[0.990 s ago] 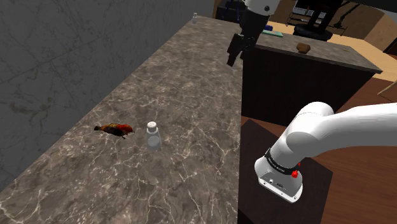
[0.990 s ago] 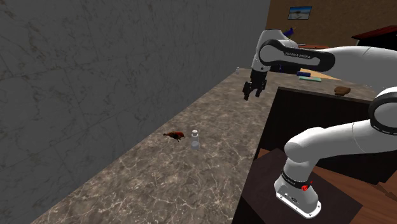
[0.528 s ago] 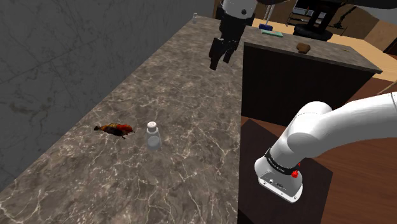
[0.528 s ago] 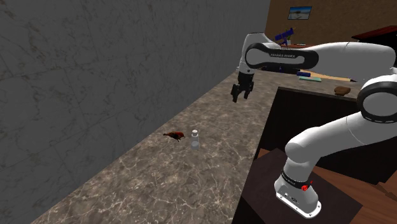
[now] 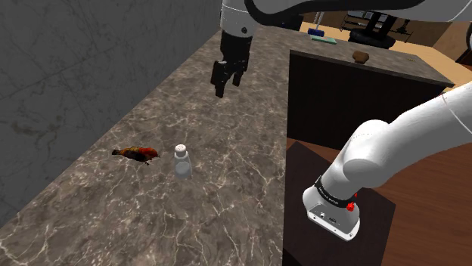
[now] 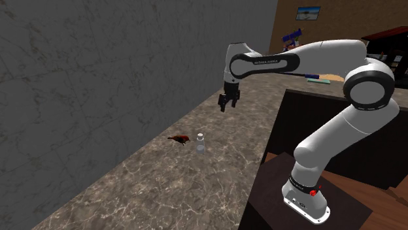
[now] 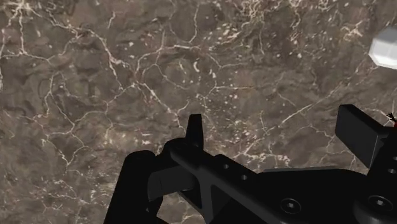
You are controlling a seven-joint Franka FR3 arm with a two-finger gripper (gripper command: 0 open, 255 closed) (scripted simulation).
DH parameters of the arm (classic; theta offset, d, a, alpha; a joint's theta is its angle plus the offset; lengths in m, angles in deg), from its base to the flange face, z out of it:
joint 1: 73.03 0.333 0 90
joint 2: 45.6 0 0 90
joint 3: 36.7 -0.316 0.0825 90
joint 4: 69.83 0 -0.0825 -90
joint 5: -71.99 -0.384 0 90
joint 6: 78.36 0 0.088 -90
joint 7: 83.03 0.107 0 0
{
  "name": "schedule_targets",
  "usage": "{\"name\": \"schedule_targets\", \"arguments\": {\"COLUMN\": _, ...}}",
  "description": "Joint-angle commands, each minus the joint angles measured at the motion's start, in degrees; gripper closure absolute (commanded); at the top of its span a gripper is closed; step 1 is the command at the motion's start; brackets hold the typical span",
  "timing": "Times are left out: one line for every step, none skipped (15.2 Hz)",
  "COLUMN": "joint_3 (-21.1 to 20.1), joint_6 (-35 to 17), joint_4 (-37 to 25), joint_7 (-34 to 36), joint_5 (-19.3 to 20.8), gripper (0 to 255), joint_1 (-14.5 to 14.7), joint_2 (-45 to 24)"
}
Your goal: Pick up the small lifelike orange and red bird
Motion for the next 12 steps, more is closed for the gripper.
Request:
{"name": "schedule_targets", "arguments": {"joint_3": -1.71, "joint_6": -1.03, "joint_4": -2.79, "joint_7": 0.88, "joint_5": 0.40, "gripper": 0, "joint_1": 0.51, "joint_2": -4.17}}
{"name": "schedule_targets", "arguments": {"joint_3": -2.55, "joint_6": -1.51, "joint_4": -4.05, "joint_7": 1.37, "joint_5": 0.68, "gripper": 0, "joint_1": 0.79, "joint_2": -6.12}}
{"name": "schedule_targets", "arguments": {"joint_3": -3.37, "joint_6": -1.96, "joint_4": -5.35, "joint_7": 1.88, "joint_5": 1.03, "gripper": 0, "joint_1": 1.08, "joint_2": -8.10}}
{"name": "schedule_targets", "arguments": {"joint_3": -4.19, "joint_6": -2.36, "joint_4": -6.71, "joint_7": 2.42, "joint_5": 1.44, "gripper": 0, "joint_1": 1.38, "joint_2": -10.10}}
{"name": "schedule_targets", "arguments": {"joint_3": -5.00, "joint_6": -2.72, "joint_4": -8.13, "joint_7": 2.97, "joint_5": 1.93, "gripper": 0, "joint_1": 1.69, "joint_2": -12.12}}
{"name": "schedule_targets", "arguments": {"joint_3": -5.77, "joint_6": -3.03, "joint_4": -9.59, "joint_7": 3.56, "joint_5": 2.48, "gripper": 0, "joint_1": 2.03, "joint_2": -14.17}}
{"name": "schedule_targets", "arguments": {"joint_3": -6.52, "joint_6": -3.28, "joint_4": -11.11, "joint_7": 4.16, "joint_5": 3.10, "gripper": 0, "joint_1": 2.40, "joint_2": -16.24}}
{"name": "schedule_targets", "arguments": {"joint_3": -7.25, "joint_6": -3.49, "joint_4": -12.69, "joint_7": 4.79, "joint_5": 3.78, "gripper": 0, "joint_1": 2.80, "joint_2": -18.34}}
{"name": "schedule_targets", "arguments": {"joint_3": -7.94, "joint_6": -3.63, "joint_4": -14.33, "joint_7": 5.43, "joint_5": 4.53, "gripper": 0, "joint_1": 3.25, "joint_2": -20.46}}
{"name": "schedule_targets", "arguments": {"joint_3": -8.60, "joint_6": -3.72, "joint_4": -16.03, "joint_7": 6.08, "joint_5": 5.34, "gripper": 0, "joint_1": 3.73, "joint_2": -22.61}}
{"name": "schedule_targets", "arguments": {"joint_3": -9.22, "joint_6": -3.75, "joint_4": -17.79, "joint_7": 6.74, "joint_5": 6.20, "gripper": 0, "joint_1": 4.27, "joint_2": -24.79}}
{"name": "schedule_targets", "arguments": {"joint_3": -9.78, "joint_6": -3.71, "joint_4": -19.61, "joint_7": 7.40, "joint_5": 7.11, "gripper": 0, "joint_1": 4.87, "joint_2": -26.99}}
